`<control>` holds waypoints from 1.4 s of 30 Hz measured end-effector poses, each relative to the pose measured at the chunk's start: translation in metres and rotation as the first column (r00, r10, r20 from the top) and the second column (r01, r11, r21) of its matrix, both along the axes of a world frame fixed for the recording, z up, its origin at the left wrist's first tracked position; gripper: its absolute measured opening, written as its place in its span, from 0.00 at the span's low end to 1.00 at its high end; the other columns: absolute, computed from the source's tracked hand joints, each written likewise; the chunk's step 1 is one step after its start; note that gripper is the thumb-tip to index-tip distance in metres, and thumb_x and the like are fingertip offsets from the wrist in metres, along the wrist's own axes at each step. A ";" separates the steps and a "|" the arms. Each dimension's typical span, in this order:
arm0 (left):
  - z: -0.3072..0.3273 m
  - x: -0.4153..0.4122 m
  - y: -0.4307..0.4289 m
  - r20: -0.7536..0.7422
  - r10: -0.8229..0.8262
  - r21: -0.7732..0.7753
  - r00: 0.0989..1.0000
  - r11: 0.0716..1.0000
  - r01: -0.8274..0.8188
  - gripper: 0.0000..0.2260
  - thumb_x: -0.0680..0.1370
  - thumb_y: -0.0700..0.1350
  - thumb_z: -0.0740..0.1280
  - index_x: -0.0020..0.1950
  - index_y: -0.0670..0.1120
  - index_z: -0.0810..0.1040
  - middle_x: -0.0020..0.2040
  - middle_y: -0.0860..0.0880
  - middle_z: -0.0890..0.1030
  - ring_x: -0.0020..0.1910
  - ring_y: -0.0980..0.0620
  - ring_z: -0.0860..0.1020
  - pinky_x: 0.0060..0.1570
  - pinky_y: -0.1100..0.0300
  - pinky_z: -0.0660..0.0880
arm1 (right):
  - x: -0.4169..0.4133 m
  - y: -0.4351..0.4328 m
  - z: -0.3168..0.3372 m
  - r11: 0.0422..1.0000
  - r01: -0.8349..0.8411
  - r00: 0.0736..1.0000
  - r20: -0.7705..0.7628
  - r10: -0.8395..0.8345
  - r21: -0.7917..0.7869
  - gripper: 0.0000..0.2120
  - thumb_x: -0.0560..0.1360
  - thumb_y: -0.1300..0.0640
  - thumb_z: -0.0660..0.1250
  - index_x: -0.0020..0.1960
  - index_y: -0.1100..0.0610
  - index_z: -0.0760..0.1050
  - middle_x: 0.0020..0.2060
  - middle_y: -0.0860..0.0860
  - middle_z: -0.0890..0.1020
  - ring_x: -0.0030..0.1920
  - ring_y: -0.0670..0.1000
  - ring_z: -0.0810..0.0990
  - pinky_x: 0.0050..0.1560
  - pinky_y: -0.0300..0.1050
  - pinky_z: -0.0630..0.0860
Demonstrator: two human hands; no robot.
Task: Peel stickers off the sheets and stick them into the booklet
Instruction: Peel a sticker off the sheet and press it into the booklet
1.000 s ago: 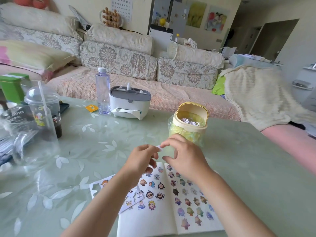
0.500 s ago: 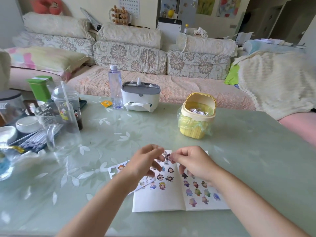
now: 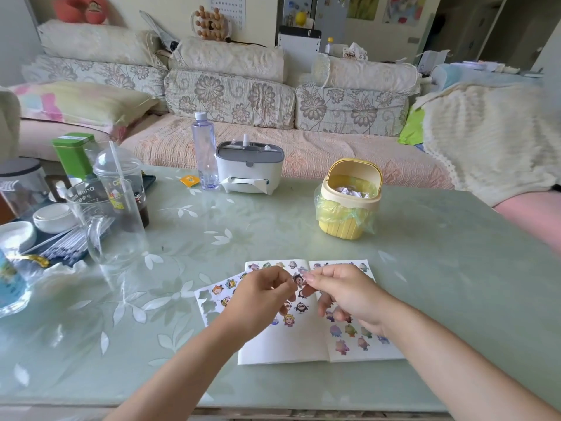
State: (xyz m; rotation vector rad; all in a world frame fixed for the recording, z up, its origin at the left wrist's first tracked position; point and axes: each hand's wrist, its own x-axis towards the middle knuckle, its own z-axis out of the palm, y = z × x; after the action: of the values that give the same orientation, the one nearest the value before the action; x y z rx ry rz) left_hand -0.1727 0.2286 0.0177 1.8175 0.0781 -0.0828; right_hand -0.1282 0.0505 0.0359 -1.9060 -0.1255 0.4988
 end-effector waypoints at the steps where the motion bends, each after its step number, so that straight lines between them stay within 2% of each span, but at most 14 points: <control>1: -0.001 0.000 0.000 -0.003 0.025 -0.026 1.000 0.999 -0.025 0.08 0.80 0.44 0.66 0.43 0.42 0.78 0.37 0.51 0.81 0.32 0.54 0.78 0.31 0.62 0.69 | -0.001 0.002 -0.001 1.000 0.011 1.000 0.027 -0.011 -0.016 0.08 0.80 0.55 0.67 0.57 0.54 0.82 0.50 0.51 0.84 0.30 0.48 0.78 0.25 0.39 0.64; 3: -0.003 0.000 0.000 -0.008 0.067 -0.081 0.998 0.994 -0.068 0.08 0.81 0.45 0.66 0.45 0.42 0.79 0.37 0.51 0.81 0.32 0.53 0.78 0.29 0.61 0.69 | -0.002 0.006 -0.002 0.999 0.036 0.997 0.063 -0.035 -0.018 0.08 0.79 0.53 0.68 0.56 0.52 0.82 0.49 0.51 0.84 0.30 0.48 0.78 0.26 0.40 0.63; 7: -0.005 -0.004 0.005 0.002 0.074 -0.122 0.997 0.990 -0.073 0.08 0.81 0.47 0.68 0.44 0.44 0.80 0.38 0.50 0.81 0.32 0.53 0.78 0.29 0.61 0.69 | -0.004 0.015 -0.003 0.993 0.055 0.998 0.025 -0.058 0.102 0.08 0.77 0.52 0.72 0.50 0.56 0.84 0.39 0.48 0.84 0.30 0.49 0.77 0.26 0.41 0.60; 10: -0.008 -0.007 0.011 0.013 0.051 -0.100 0.999 0.994 -0.050 0.08 0.80 0.48 0.68 0.44 0.46 0.82 0.38 0.51 0.82 0.34 0.54 0.79 0.32 0.61 0.71 | -0.005 0.021 -0.002 0.996 0.047 0.995 0.084 -0.053 0.070 0.07 0.78 0.54 0.71 0.49 0.57 0.83 0.35 0.46 0.82 0.29 0.49 0.76 0.24 0.38 0.62; 13: -0.017 -0.006 0.025 0.092 0.044 0.155 0.995 0.986 -0.058 0.06 0.80 0.50 0.68 0.48 0.54 0.85 0.42 0.55 0.85 0.40 0.62 0.78 0.42 0.66 0.73 | -0.004 0.028 -0.007 0.998 0.062 0.981 0.186 -0.059 -0.014 0.08 0.79 0.56 0.69 0.46 0.60 0.82 0.34 0.46 0.81 0.28 0.49 0.76 0.25 0.34 0.66; 15: -0.023 -0.006 0.040 0.197 -0.007 0.434 0.980 0.897 -0.082 0.07 0.80 0.49 0.67 0.53 0.57 0.84 0.48 0.64 0.82 0.47 0.68 0.76 0.49 0.71 0.72 | -0.001 0.032 -0.009 0.994 0.066 0.966 0.256 -0.042 -0.086 0.09 0.79 0.56 0.68 0.43 0.60 0.80 0.32 0.45 0.81 0.27 0.49 0.77 0.29 0.35 0.69; 18: -0.038 -0.004 0.064 0.252 -0.186 0.692 0.950 0.721 -0.043 0.12 0.81 0.50 0.66 0.63 0.57 0.81 0.63 0.60 0.78 0.62 0.58 0.71 0.61 0.62 0.69 | 0.000 0.036 -0.012 0.981 -0.029 0.956 0.282 0.084 -0.193 0.10 0.79 0.56 0.68 0.39 0.55 0.78 0.28 0.44 0.79 0.25 0.46 0.75 0.31 0.32 0.73; 21: -0.051 -0.004 0.084 0.109 -0.261 0.805 0.959 0.589 0.069 0.19 0.79 0.56 0.60 0.70 0.60 0.74 0.72 0.59 0.70 0.72 0.53 0.64 0.68 0.53 0.66 | -0.006 0.042 -0.020 0.916 -0.210 0.942 0.179 0.283 -0.343 0.10 0.79 0.54 0.68 0.39 0.53 0.77 0.33 0.48 0.79 0.25 0.44 0.74 0.32 0.35 0.73; 24: -0.055 -0.002 0.095 0.054 -0.222 0.837 0.974 0.542 0.078 0.20 0.80 0.56 0.59 0.72 0.61 0.71 0.74 0.61 0.66 0.74 0.53 0.62 0.69 0.52 0.63 | -0.008 0.047 -0.030 0.823 -0.277 0.909 0.142 0.391 -0.496 0.08 0.77 0.49 0.70 0.41 0.50 0.80 0.34 0.44 0.80 0.31 0.41 0.74 0.38 0.38 0.72; 28: -0.055 -0.002 0.099 0.164 -0.156 0.854 0.974 0.517 -0.061 0.27 0.75 0.62 0.48 0.71 0.62 0.72 0.74 0.57 0.68 0.72 0.51 0.65 0.69 0.53 0.61 | -0.009 0.057 -0.033 0.759 -0.301 0.872 0.155 0.465 -0.577 0.09 0.74 0.45 0.72 0.42 0.50 0.80 0.36 0.44 0.81 0.37 0.42 0.76 0.43 0.43 0.76; 29: -0.055 -0.002 0.098 0.197 -0.163 0.847 0.967 0.525 -0.084 0.27 0.75 0.62 0.48 0.71 0.62 0.72 0.75 0.56 0.67 0.73 0.51 0.64 0.69 0.53 0.60 | -0.009 0.059 -0.033 0.749 -0.314 0.865 0.149 0.479 -0.583 0.08 0.74 0.45 0.71 0.42 0.50 0.80 0.37 0.44 0.81 0.37 0.42 0.76 0.42 0.43 0.75; 33: -0.059 -0.003 0.089 0.183 -0.262 0.826 0.948 0.564 -0.003 0.18 0.81 0.58 0.58 0.71 0.63 0.71 0.76 0.56 0.65 0.75 0.52 0.61 0.71 0.54 0.56 | -0.010 0.067 -0.033 0.716 -0.349 0.846 0.126 0.519 -0.605 0.07 0.74 0.45 0.71 0.41 0.48 0.80 0.33 0.43 0.78 0.33 0.41 0.72 0.37 0.38 0.70; 38: -0.064 -0.001 0.088 0.163 -0.286 0.820 0.944 0.571 0.031 0.20 0.79 0.60 0.64 0.71 0.62 0.72 0.74 0.58 0.67 0.74 0.54 0.61 0.71 0.56 0.53 | -0.010 0.073 -0.036 0.695 -0.337 0.842 0.127 0.524 -0.635 0.08 0.73 0.44 0.72 0.42 0.48 0.80 0.33 0.43 0.78 0.34 0.43 0.73 0.38 0.40 0.70; 42: -0.063 -0.001 0.087 0.173 -0.291 0.824 0.941 0.566 0.024 0.20 0.79 0.59 0.64 0.71 0.60 0.71 0.75 0.57 0.66 0.74 0.53 0.60 0.71 0.57 0.52 | -0.011 0.076 -0.035 0.670 -0.305 0.836 0.147 0.529 -0.676 0.09 0.72 0.43 0.73 0.40 0.47 0.79 0.32 0.43 0.77 0.33 0.42 0.72 0.35 0.37 0.68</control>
State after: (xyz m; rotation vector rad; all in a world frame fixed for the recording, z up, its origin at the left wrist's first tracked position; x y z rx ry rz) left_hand -0.1739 0.3160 -0.0457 2.7638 -0.3252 0.1249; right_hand -0.1394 0.1265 0.0007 -2.6448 -0.7304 0.5682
